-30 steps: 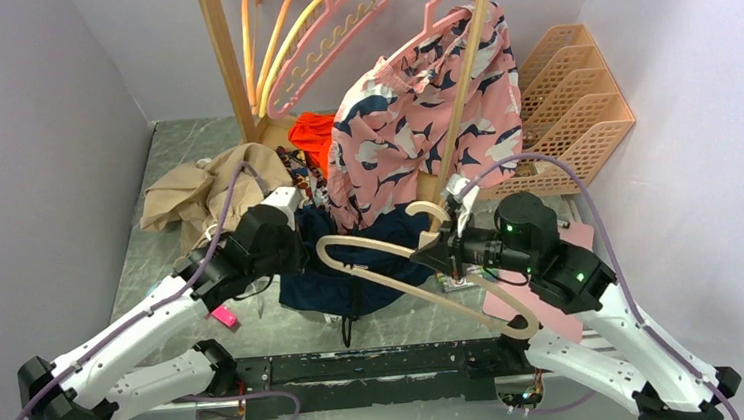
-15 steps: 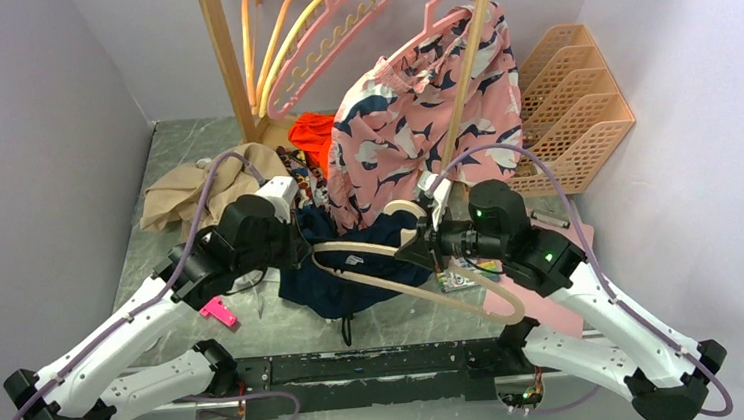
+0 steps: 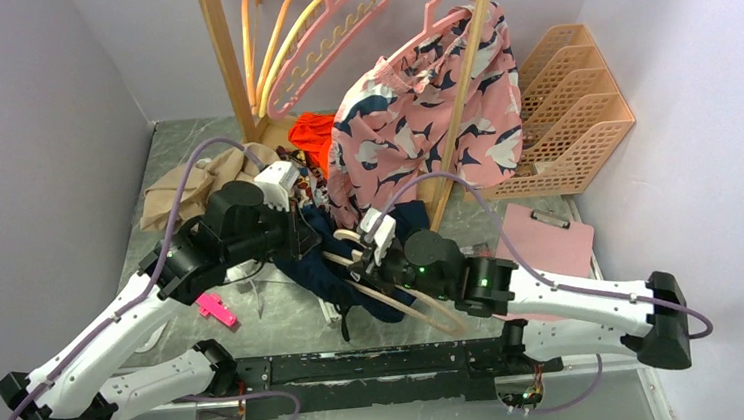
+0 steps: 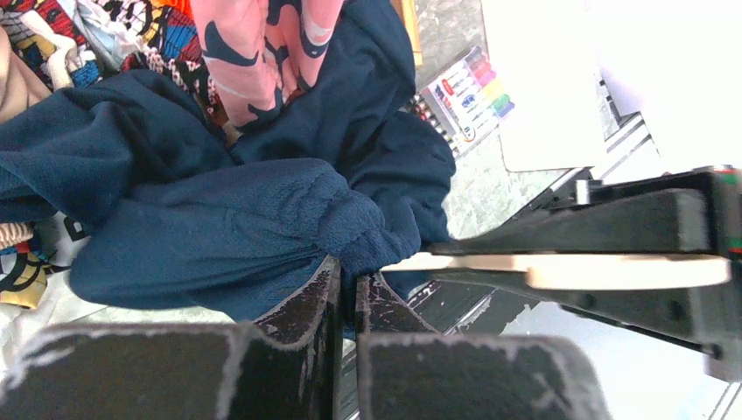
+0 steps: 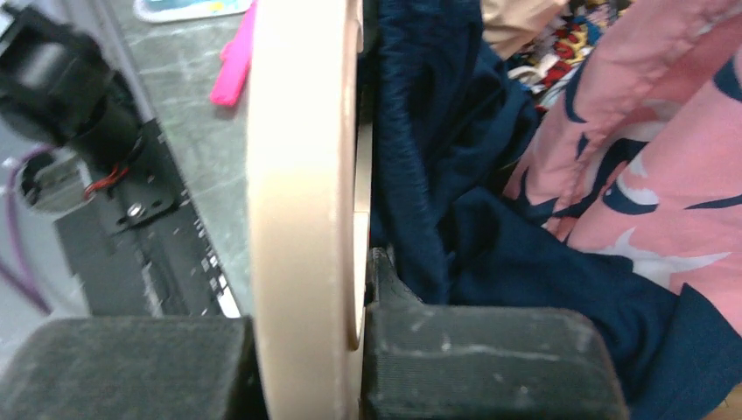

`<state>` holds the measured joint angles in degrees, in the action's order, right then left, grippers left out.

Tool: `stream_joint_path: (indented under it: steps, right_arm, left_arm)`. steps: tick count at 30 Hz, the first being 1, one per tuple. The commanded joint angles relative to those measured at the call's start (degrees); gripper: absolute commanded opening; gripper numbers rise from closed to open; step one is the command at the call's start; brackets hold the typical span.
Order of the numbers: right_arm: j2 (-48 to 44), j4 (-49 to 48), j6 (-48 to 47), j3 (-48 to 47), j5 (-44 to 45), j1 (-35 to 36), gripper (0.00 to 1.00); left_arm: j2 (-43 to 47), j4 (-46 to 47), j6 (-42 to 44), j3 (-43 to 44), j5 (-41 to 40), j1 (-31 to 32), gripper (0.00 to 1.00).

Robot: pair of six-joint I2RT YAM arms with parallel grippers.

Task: Place the shorts on the hanger
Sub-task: Hang the shorts on the hanger.

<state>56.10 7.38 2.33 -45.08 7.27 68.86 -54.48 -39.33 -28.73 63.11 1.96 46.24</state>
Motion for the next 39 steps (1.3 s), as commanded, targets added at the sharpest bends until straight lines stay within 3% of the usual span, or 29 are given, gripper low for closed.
stream_joint_path:
  steps: [1,10,17,19,24,26,33,39]
  right_arm:
    - [2.2,-21.1,-1.0,3.2,10.7,0.9,0.0]
    - [6.2,-46.2,1.8,7.8,10.9,0.2,0.0]
    - [4.5,-45.1,4.5,1.9,-1.1,-1.3,0.0]
    - [2.9,-43.2,4.8,1.3,-2.1,-1.3,0.0]
    - [-2.8,-44.9,8.0,6.2,-0.7,-2.2,0.0]
    - [-5.2,-45.0,8.8,7.5,-0.1,-2.2,0.0]
    - [-10.8,-38.2,7.4,6.8,1.5,-2.4,0.0]
    - [-16.2,-23.0,4.6,2.7,0.0,-2.4,0.0]
  left_arm:
    - [0.8,1.2,0.3,3.5,3.5,0.1,0.07]
    - [1.5,-0.6,0.7,8.7,4.9,0.1,0.07]
    - [-1.5,-2.3,1.3,17.6,8.4,0.1,0.08]
    - [-1.9,-1.9,1.3,19.8,9.5,0.1,0.19]
    - [1.0,0.8,1.1,18.0,10.3,0.1,0.79]
    - [2.6,1.4,1.1,16.9,10.6,0.1,0.92]
    - [8.0,1.9,2.6,17.2,10.5,0.1,0.96]
    - [14.0,-2.1,6.0,13.5,-0.1,0.1,0.93]
